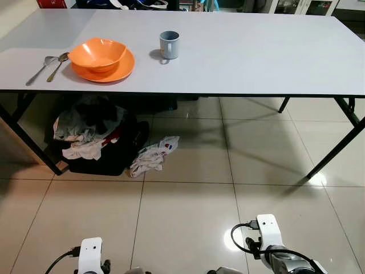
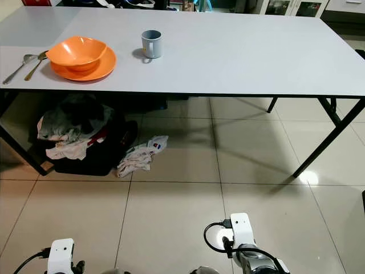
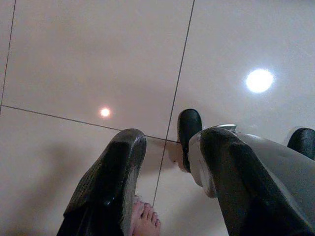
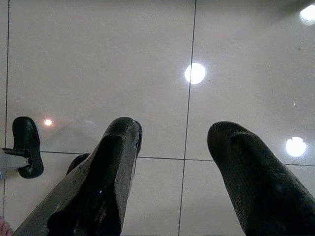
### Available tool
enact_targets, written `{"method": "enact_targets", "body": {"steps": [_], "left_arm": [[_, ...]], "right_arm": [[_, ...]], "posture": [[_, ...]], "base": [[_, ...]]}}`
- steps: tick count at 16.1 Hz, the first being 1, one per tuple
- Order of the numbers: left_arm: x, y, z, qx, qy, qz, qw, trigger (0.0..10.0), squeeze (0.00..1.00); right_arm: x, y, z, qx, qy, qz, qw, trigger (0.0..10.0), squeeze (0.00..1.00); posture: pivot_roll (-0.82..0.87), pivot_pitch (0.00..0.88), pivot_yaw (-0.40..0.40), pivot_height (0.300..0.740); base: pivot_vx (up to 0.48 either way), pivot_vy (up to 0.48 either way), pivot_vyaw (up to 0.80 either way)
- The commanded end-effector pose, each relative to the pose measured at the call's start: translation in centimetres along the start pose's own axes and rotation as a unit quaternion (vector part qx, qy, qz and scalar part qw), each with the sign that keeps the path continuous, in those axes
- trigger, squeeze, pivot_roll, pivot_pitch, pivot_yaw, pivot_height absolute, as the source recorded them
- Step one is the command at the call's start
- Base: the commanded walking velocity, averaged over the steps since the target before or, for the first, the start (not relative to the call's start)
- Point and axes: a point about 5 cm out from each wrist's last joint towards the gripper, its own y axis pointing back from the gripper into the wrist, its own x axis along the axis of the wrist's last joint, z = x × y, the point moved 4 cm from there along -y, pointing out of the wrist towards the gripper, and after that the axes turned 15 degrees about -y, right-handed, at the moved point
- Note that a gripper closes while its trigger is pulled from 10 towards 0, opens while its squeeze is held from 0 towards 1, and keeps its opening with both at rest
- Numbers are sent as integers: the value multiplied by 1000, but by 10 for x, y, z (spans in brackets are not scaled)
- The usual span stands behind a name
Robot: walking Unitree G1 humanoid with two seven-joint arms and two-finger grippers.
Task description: Setting the table
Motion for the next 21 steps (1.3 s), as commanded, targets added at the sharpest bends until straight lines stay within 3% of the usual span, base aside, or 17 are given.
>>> {"method": "enact_targets", "body": {"steps": [1,5,6,7,21], "left_arm": [[-6,1,1,1,-3,-11,1000,10000,0],[-6,1,1,1,-3,-11,1000,10000,0],[-5,1,4,-9,-9,-7,1000,10000,0],[-5,1,5,-14,-13,-5,1000,10000,0],[-5,1,4,-12,-14,-6,1000,10000,0]], "right_arm": [[2,0,0,-1,1,-1,1000,10000,0],[2,0,0,-1,1,-1,1000,10000,0],[-1,0,5,-23,62,-15,998,10000,0],[-2,0,6,-31,90,-21,995,10000,0],[-5,0,5,-32,88,-24,995,10000,0]], "posture": [[-91,60,-14,740],[-91,60,-14,740],[-85,27,-13,740],[-85,27,-11,740],[-81,34,-13,740]], "base": [[0,0,0],[0,0,0],[0,0,0],[0,0,0],[0,0,0]]}}
